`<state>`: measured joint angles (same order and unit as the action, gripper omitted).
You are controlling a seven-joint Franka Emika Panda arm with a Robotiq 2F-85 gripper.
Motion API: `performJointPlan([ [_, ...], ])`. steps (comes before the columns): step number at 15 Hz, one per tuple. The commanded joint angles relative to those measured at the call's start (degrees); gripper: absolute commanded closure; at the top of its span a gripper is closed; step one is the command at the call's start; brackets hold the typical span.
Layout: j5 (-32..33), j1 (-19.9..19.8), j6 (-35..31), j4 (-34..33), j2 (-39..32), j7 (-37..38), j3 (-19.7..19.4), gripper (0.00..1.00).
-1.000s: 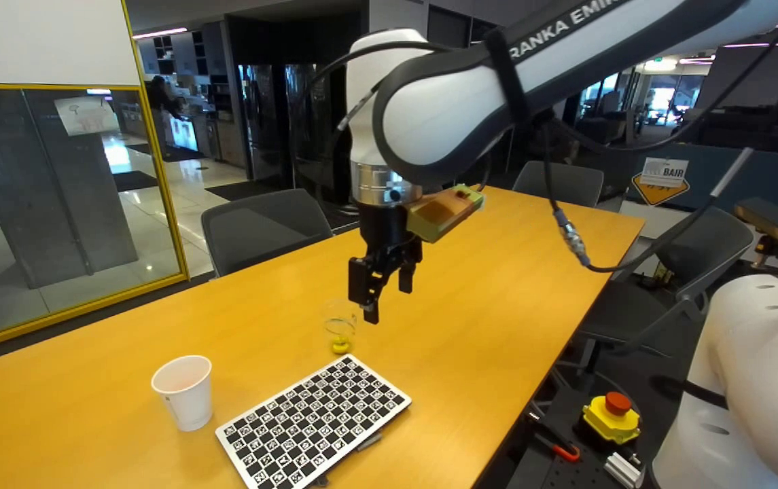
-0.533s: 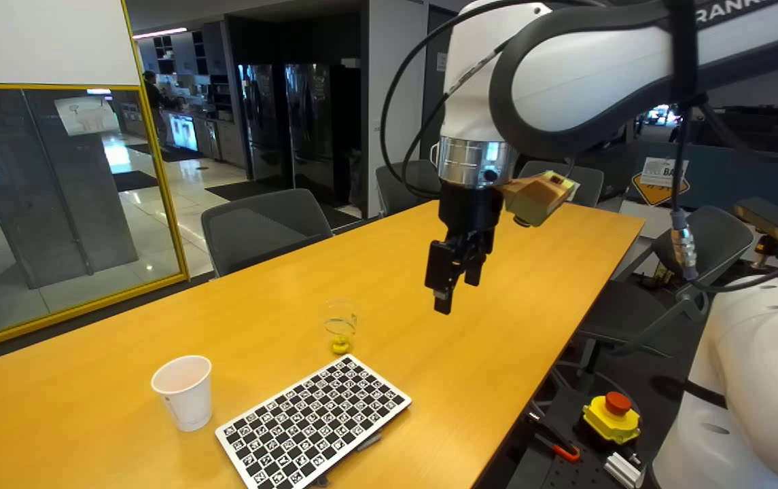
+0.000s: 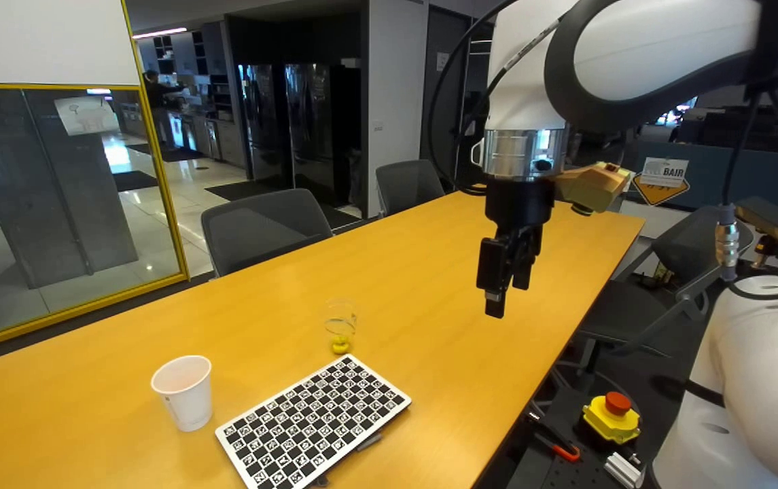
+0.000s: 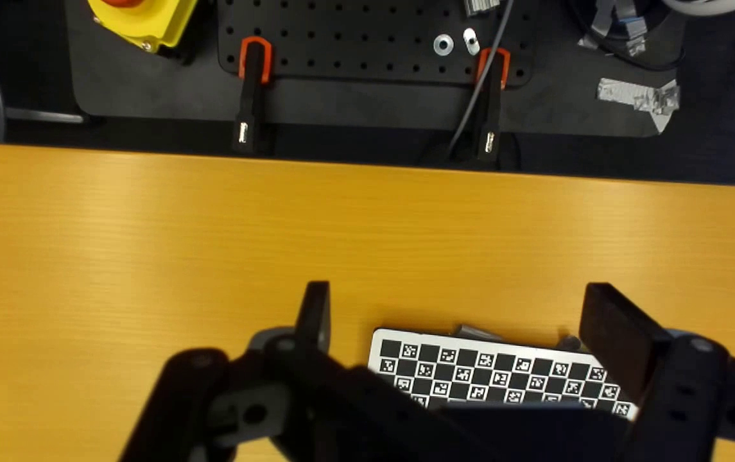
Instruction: Put the yellow objects inside the transparent cup and the orange objects inside the white cup.
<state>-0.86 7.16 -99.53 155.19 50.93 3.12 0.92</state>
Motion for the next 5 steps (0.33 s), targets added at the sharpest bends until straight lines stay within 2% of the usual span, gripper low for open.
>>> performJointPlan([
  [1,-0.7,-1.4,0.9,0.0,0.3,-0.8,1.0,0.00],
  [5,-0.7,-1.8,1.6,0.2,0.5,-0.8,0.9,0.00],
])
